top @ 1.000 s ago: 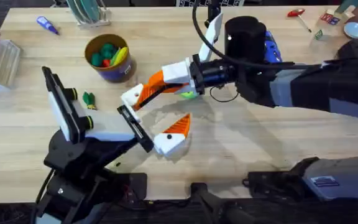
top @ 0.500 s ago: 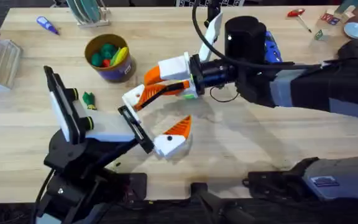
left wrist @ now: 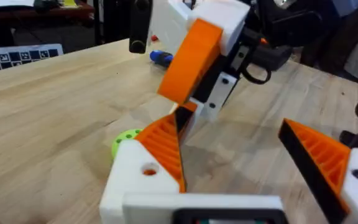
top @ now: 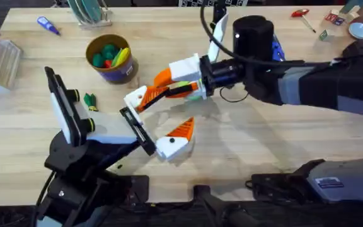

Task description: Pick up the gripper from the table and insert it into the empty holder that is missing its gripper. Then pick up a screw, insert it into the mounting hole, and use the screwdriver to tighten it. Finally, clean up the table by picking up the vegetable and placing it into the bucket.

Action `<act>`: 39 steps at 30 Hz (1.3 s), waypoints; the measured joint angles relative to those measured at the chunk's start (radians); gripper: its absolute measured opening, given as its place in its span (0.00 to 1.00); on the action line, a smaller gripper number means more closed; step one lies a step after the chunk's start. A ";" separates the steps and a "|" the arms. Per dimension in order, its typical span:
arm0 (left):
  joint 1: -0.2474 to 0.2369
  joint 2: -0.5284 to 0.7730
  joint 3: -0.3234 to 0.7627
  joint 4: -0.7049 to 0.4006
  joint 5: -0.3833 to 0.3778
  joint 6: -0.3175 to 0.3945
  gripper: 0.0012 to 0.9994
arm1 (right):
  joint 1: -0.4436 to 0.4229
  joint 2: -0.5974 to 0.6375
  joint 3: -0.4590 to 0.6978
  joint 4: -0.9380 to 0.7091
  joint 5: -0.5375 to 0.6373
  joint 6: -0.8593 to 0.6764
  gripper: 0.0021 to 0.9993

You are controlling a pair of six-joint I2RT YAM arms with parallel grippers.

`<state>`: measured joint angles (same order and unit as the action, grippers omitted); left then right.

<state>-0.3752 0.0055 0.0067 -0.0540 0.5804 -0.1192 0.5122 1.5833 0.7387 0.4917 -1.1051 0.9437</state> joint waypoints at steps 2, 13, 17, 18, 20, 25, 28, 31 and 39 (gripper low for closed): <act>0.000 0.000 0.000 0.000 0.000 0.000 0.99 | -0.013 0.000 0.000 -0.007 -0.007 -0.007 0.85; 0.000 0.000 0.000 0.000 0.000 0.000 0.99 | -0.018 0.000 0.000 -0.009 -0.020 -0.031 0.44; 0.000 0.000 0.000 0.000 0.000 0.000 0.99 | -0.018 0.000 0.000 -0.010 -0.020 -0.032 0.11; 0.000 0.000 0.000 0.000 0.000 0.001 0.99 | -0.018 0.000 0.000 -0.010 -0.019 -0.031 0.04; 0.000 0.000 0.000 0.000 0.000 0.003 0.99 | -0.018 0.000 0.000 -0.011 -0.018 -0.032 0.01; 0.000 0.000 0.000 0.000 -0.001 0.007 0.99 | -0.018 0.000 0.000 -0.010 -0.017 -0.031 0.01; 0.000 0.000 0.000 0.000 -0.005 0.006 0.99 | -0.011 0.000 0.000 -0.010 -0.005 -0.030 0.01; 0.000 0.000 0.000 -0.001 -0.019 0.006 0.99 | 0.001 0.000 0.000 -0.005 0.018 -0.024 0.01; 0.002 0.000 0.000 -0.002 -0.036 0.005 0.99 | 0.014 0.000 0.000 0.004 0.058 -0.009 0.01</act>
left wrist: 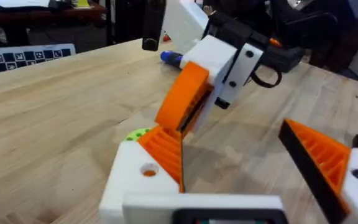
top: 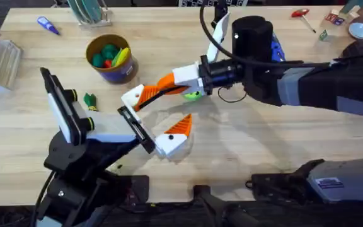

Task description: Pick up the gripper from the table and insert it into the empty holder that is missing its gripper. Then pick up a screw, insert it into the mounting hole, and use the screwdriver to tighten it. Finally, clean up the table by picking up the vegetable and placing it into the bucket.

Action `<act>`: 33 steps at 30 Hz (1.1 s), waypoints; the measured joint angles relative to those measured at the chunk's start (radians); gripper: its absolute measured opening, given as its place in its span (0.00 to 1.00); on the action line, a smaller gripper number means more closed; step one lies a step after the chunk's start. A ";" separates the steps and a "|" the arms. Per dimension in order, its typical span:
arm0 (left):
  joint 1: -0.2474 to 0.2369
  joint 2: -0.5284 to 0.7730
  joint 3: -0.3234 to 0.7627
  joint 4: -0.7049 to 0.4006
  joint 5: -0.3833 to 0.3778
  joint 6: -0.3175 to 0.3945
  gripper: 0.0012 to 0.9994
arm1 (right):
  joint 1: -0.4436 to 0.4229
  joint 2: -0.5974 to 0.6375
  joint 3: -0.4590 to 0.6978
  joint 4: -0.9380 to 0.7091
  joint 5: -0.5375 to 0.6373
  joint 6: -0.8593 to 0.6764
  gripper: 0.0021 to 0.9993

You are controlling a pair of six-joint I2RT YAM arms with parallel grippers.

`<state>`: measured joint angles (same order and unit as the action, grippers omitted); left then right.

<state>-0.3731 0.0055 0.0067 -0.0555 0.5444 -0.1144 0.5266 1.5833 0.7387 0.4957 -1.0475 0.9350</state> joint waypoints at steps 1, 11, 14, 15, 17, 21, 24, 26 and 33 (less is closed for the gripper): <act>0.000 0.000 0.000 0.000 -0.001 -0.001 0.99 | 0.000 0.000 0.000 0.000 0.001 0.001 0.01; 0.000 0.000 0.000 0.000 -0.003 -0.002 0.99 | 0.002 0.000 0.000 0.004 0.012 0.009 0.01; 0.000 0.000 0.000 0.001 -0.003 -0.002 0.99 | 0.001 0.000 0.000 0.005 0.012 0.011 0.01; 0.000 0.000 0.000 0.001 -0.003 -0.002 0.99 | 0.001 0.000 0.000 0.005 0.012 0.011 0.01; 0.000 0.000 0.000 0.001 -0.003 -0.002 0.99 | 0.001 0.000 0.000 0.005 0.012 0.011 0.01; 0.000 0.000 0.000 0.001 -0.003 -0.002 0.99 | 0.001 0.000 0.000 0.005 0.013 0.011 0.01; 0.000 0.000 0.000 0.001 -0.003 -0.002 0.99 | 0.001 0.000 0.000 0.005 0.012 0.014 0.04; 0.000 0.000 0.000 0.001 -0.004 -0.002 0.99 | 0.002 0.000 0.000 0.005 0.011 0.015 0.10; 0.000 0.000 0.000 0.002 0.003 -0.001 0.99 | 0.002 0.000 0.000 0.003 0.012 0.015 0.24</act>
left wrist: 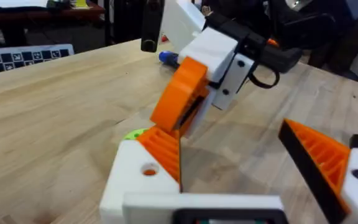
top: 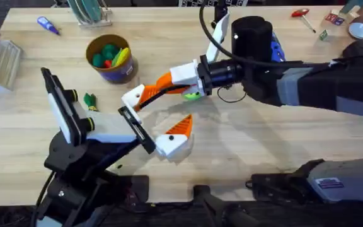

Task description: Pick up the gripper from the table and insert it into the empty holder that is missing its gripper. Then pick up a screw, insert it into the mounting hole, and use the screwdriver to tighten it. Finally, clean up the table by picking up the vegetable and placing it into the bucket.

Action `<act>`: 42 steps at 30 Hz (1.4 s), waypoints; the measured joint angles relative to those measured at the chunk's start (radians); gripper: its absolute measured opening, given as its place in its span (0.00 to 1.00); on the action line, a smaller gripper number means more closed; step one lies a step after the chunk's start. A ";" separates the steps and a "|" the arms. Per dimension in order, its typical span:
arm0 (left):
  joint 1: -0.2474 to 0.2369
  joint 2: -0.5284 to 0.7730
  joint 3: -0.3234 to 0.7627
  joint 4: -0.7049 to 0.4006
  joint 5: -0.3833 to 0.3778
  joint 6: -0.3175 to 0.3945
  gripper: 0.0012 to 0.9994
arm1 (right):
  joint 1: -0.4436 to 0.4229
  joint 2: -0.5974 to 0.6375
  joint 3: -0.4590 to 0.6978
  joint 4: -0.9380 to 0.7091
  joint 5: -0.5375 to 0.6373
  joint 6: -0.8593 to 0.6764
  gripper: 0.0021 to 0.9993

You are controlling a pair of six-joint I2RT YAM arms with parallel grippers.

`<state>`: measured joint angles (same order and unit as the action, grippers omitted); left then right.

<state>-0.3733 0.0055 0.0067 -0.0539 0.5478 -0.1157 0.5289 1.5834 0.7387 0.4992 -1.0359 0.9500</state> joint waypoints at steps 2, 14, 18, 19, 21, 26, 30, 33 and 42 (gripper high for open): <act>-0.002 0.000 0.000 0.001 0.011 0.001 0.99 | 0.003 0.000 0.000 0.000 0.000 0.000 0.28; -0.002 0.000 0.000 0.001 0.033 0.003 0.99 | 0.007 0.000 0.000 0.009 -0.001 0.003 0.69; -0.002 0.000 0.000 0.001 0.033 0.003 0.99 | 0.007 0.000 0.000 0.063 -0.001 0.003 0.92; -0.002 0.000 0.000 0.001 0.033 0.003 0.99 | 0.004 0.000 0.000 0.074 -0.001 0.002 0.92; -0.002 0.000 0.000 0.001 0.033 0.003 0.99 | -0.006 0.000 0.000 0.098 -0.001 -0.004 0.92; -0.002 0.000 0.000 0.001 0.033 0.003 0.99 | -0.099 0.000 0.002 0.102 -0.001 -0.044 0.92; -0.002 0.000 0.000 0.001 0.033 0.003 0.99 | -0.200 0.000 0.049 0.015 0.006 -0.116 0.93; -0.002 0.000 0.000 0.001 0.033 0.003 0.99 | -0.257 0.000 0.133 -0.193 0.049 -0.228 0.93; -0.002 0.000 0.000 0.001 0.034 0.003 0.99 | -0.267 0.001 0.450 -0.893 0.354 -0.698 0.93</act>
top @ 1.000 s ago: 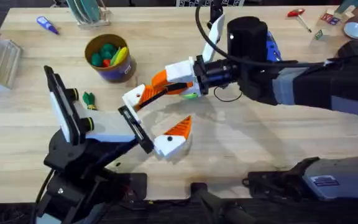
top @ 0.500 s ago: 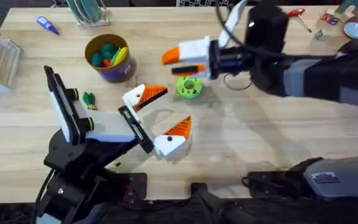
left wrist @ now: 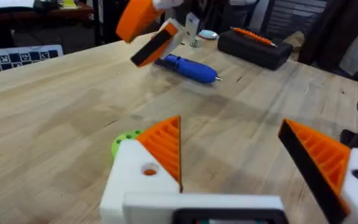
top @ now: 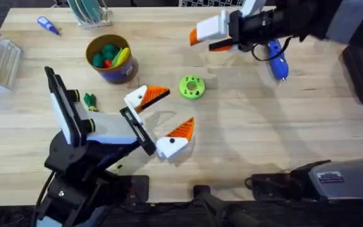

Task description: Pick up the gripper from the table and insert it into the empty holder that is missing its gripper. Then pick up a screw, insert it into the mounting hole, and use the screwdriver to tighten it. Finally, clean up the table by picking up the vegetable and placing it into the bucket.

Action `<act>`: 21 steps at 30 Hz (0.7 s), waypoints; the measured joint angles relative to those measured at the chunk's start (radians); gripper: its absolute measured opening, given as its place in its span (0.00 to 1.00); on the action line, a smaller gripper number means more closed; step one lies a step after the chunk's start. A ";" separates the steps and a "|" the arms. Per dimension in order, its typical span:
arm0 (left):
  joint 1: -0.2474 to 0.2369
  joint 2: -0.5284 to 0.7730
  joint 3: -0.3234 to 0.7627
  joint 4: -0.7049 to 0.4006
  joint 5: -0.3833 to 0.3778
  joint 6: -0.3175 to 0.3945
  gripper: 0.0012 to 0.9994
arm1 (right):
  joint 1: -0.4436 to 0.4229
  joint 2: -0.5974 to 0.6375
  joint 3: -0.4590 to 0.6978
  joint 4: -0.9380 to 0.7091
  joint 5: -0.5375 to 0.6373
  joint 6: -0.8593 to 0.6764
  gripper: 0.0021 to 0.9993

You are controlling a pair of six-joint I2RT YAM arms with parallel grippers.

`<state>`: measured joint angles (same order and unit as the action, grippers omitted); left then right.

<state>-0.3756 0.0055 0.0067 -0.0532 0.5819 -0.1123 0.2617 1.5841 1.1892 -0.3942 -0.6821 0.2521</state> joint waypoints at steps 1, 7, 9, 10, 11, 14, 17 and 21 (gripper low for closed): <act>0.000 0.000 0.000 0.000 0.000 0.000 0.99 | 0.011 0.000 0.026 -0.065 0.053 -0.042 0.93; 0.000 0.000 0.000 0.000 0.002 0.000 0.99 | 0.129 0.002 0.064 -0.284 0.321 -0.173 0.93; 0.000 0.000 0.000 0.000 0.002 0.000 0.99 | 0.174 0.010 0.064 -0.300 0.373 -0.191 0.93; 0.000 0.000 0.000 0.000 0.002 0.000 0.99 | 0.192 0.018 0.064 -0.301 0.390 -0.198 0.93; 0.000 0.000 0.000 0.000 0.002 0.000 0.99 | 0.211 0.027 0.064 -0.302 0.408 -0.205 0.93; 0.000 0.000 0.000 0.000 0.002 0.000 0.99 | 0.242 0.060 0.065 -0.303 0.459 -0.215 0.93; 0.000 0.000 0.000 0.000 0.002 0.000 0.99 | 0.256 0.091 0.065 -0.306 0.494 -0.223 0.87; 0.000 0.000 0.000 0.000 0.002 0.000 0.99 | 0.277 0.124 0.065 -0.331 0.526 -0.227 0.69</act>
<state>-0.3756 0.0055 0.0067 -0.0532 0.5835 -0.1123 0.5386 1.7080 1.2537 -0.7249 -0.1560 0.0246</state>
